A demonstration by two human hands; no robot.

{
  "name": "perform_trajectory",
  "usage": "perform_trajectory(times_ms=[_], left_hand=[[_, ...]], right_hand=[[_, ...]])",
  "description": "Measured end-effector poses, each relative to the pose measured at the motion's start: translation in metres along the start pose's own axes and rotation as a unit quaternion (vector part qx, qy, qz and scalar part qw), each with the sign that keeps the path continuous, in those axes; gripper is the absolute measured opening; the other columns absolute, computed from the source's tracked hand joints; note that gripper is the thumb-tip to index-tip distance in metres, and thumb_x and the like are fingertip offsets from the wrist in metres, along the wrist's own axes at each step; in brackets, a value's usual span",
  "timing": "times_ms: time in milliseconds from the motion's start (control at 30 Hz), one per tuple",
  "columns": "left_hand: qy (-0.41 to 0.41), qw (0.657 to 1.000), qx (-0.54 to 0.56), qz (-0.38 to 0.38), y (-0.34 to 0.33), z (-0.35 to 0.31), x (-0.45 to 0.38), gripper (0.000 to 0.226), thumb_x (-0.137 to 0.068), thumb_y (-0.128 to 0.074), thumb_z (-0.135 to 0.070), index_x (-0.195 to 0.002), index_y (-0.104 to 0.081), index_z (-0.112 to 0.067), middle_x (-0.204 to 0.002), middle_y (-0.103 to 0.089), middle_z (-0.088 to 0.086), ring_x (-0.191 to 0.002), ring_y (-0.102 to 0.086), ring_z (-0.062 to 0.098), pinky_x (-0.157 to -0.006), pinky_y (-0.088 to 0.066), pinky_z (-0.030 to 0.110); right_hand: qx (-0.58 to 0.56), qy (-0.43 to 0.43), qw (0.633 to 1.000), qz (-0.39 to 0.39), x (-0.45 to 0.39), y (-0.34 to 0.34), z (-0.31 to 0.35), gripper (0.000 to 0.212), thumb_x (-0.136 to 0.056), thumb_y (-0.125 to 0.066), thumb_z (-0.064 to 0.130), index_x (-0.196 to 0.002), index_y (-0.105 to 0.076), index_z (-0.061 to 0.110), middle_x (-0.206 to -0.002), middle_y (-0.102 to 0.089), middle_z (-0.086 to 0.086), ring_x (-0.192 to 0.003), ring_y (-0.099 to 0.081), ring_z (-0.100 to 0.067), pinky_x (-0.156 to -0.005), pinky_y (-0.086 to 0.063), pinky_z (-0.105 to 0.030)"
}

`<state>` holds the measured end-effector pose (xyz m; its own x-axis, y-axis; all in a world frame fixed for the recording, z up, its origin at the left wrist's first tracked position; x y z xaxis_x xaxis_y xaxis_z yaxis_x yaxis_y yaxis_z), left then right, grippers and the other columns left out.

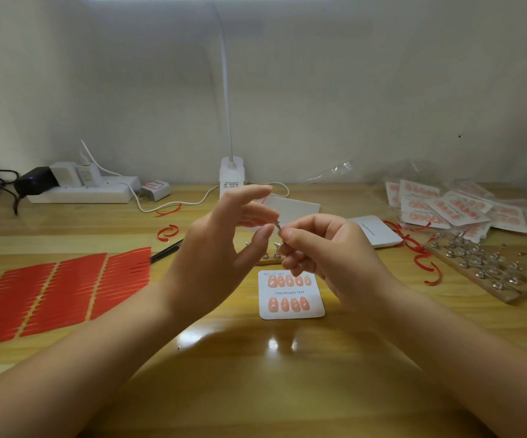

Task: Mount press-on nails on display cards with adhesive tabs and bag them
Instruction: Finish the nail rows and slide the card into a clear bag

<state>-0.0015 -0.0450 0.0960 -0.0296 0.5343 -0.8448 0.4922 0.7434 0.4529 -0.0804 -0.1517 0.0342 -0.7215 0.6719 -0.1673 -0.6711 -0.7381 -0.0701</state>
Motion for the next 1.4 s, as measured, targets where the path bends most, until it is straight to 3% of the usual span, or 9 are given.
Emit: perform_trajectory(times_ms=[300, 500, 567, 667, 867, 967, 1100, 1233, 1400], left_hand=[[0.091, 0.994, 0.024, -0.055, 0.006, 0.012, 0.005, 0.038, -0.089, -0.067, -0.012, -0.121, -0.047, -0.017, -0.094, -0.072, 0.003, -0.086, -0.070, 0.004, -0.079, -0.055, 0.018], [0.154, 0.986, 0.037, -0.051, 0.001, 0.020, 0.009, 0.038, -0.086, -0.070, -0.006, -0.114, -0.047, -0.019, -0.082, -0.066, -0.008, -0.076, -0.066, 0.005, -0.070, -0.052, 0.011], [0.205, 0.975, 0.075, -0.041, -0.003, 0.030, 0.011, 0.036, -0.087, -0.070, -0.007, -0.111, -0.048, -0.022, -0.077, -0.067, -0.006, -0.072, -0.067, 0.006, -0.066, -0.051, 0.014], [0.309, 0.937, 0.162, -0.033, -0.010, 0.047, 0.018, 0.033, -0.086, -0.072, -0.012, -0.106, -0.051, -0.027, -0.079, -0.073, -0.001, -0.070, -0.070, 0.012, -0.066, -0.055, 0.022], [0.513, 0.780, 0.358, -0.027, -0.040, 0.073, 0.042, 0.038, -0.080, -0.073, 0.001, -0.109, -0.051, -0.010, -0.073, -0.074, 0.012, -0.061, -0.069, 0.016, -0.057, -0.055, 0.024], [0.548, 0.752, 0.367, 0.007, -0.047, 0.074, 0.048, 0.036, -0.080, -0.072, 0.002, -0.108, -0.052, -0.007, -0.069, -0.073, 0.011, -0.058, -0.069, 0.016, -0.054, -0.055, 0.024], [0.525, 0.784, 0.325, 0.058, -0.047, 0.070, 0.043, 0.034, -0.082, -0.071, 0.003, -0.107, -0.052, -0.008, -0.070, -0.073, 0.012, -0.057, -0.068, 0.016, -0.055, -0.056, 0.025], [0.442, 0.866, 0.219, 0.077, -0.038, 0.065, 0.033, 0.030, -0.083, -0.072, -0.004, -0.104, -0.056, -0.018, -0.069, -0.071, 0.002, -0.063, -0.067, 0.012, -0.067, -0.059, 0.029], [0.418, 0.889, 0.182, 0.039, -0.031, 0.065, 0.033, 0.026, -0.084, -0.065, -0.006, -0.099, -0.057, -0.025, -0.076, -0.067, 0.002, -0.067, -0.063, 0.010, -0.074, -0.055, 0.037]], right_hand=[[0.165, 0.125, 0.978, -0.034, 0.005, 0.004, 0.020, 0.001, -0.089, -0.066, 0.009, -0.088, -0.068, 0.009, -0.071, -0.071, -0.004, -0.066, -0.070, -0.013, -0.062, -0.057, -0.023], [0.389, 0.329, 0.859, -0.055, 0.022, -0.012, 0.056, 0.001, -0.086, -0.069, 0.002, -0.086, -0.070, 0.002, -0.073, -0.067, -0.003, -0.067, -0.062, -0.010, -0.064, -0.053, -0.024], [0.405, 0.344, 0.845, -0.054, 0.024, -0.014, 0.056, 0.002, -0.085, -0.069, -0.001, -0.085, -0.069, 0.001, -0.073, -0.066, -0.004, -0.067, -0.062, -0.011, -0.064, -0.052, -0.023], [0.410, 0.339, 0.844, -0.065, 0.022, -0.010, 0.052, 0.003, -0.084, -0.068, -0.001, -0.084, -0.068, 0.002, -0.071, -0.065, -0.004, -0.066, -0.061, -0.012, -0.063, -0.051, -0.024], [0.404, 0.317, 0.855, -0.075, 0.018, -0.006, 0.044, 0.005, -0.083, -0.069, -0.001, -0.080, -0.067, 0.003, -0.066, -0.063, -0.003, -0.062, -0.057, -0.012, -0.059, -0.046, -0.021], [0.437, 0.331, 0.835, -0.052, 0.020, -0.012, 0.044, 0.004, -0.084, -0.067, -0.001, -0.081, -0.067, 0.001, -0.068, -0.062, -0.006, -0.062, -0.058, -0.017, -0.060, -0.049, -0.031], [0.512, 0.373, 0.774, -0.015, 0.025, -0.023, 0.043, 0.002, -0.083, -0.065, -0.006, -0.082, -0.066, -0.004, -0.070, -0.061, -0.012, -0.062, -0.058, -0.026, -0.058, -0.050, -0.041], [0.472, 0.353, 0.808, -0.022, 0.023, -0.018, 0.042, 0.003, -0.083, -0.067, -0.004, -0.081, -0.067, -0.001, -0.069, -0.062, -0.008, -0.062, -0.057, -0.021, -0.060, -0.049, -0.036], [0.410, 0.319, 0.854, -0.033, 0.019, -0.013, 0.041, 0.003, -0.083, -0.069, 0.000, -0.082, -0.068, 0.002, -0.068, -0.063, -0.002, -0.065, -0.057, -0.011, -0.061, -0.046, -0.016]])
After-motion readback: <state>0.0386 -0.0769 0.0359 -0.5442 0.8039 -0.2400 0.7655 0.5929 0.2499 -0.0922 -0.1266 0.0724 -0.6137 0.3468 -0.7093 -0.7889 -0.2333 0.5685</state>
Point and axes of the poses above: each hand's wrist, its own x-axis away from the middle knuckle, its own y-axis out of the back of the hand, z = x × y, the point moved 10 cm from there along -x, towards the middle knuckle
